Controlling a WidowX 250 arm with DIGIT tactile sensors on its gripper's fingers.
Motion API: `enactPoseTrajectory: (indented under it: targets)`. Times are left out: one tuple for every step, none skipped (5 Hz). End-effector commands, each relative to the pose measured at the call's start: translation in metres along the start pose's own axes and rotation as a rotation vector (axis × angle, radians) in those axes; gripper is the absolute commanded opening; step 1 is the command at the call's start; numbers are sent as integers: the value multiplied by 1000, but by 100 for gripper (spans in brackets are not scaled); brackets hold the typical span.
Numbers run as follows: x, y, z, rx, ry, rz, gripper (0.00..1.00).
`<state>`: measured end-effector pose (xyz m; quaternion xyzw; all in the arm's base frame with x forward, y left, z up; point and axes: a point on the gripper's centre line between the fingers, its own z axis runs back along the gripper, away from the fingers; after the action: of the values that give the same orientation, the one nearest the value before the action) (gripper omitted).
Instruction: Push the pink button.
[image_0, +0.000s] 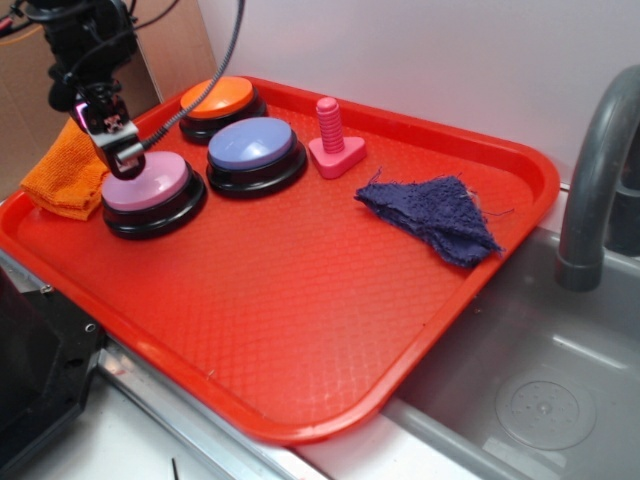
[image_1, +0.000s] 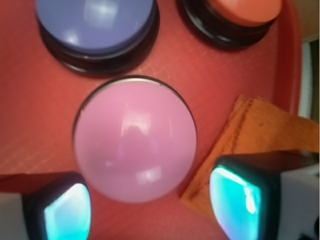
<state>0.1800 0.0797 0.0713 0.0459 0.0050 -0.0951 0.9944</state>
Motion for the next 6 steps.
enactPoseTrajectory:
  targets:
    - [7, 0, -13, 5, 24, -27, 100]
    - [6, 0, -18, -2, 30, -25, 100]
    - [7, -2, -23, 3, 46, -23, 100]
    - [8, -3, -20, 9, 46, -28, 100]
    - [9, -3, -1, 24, 21, -13, 100]
    - [8, -1, 14, 44, 11, 12, 100]
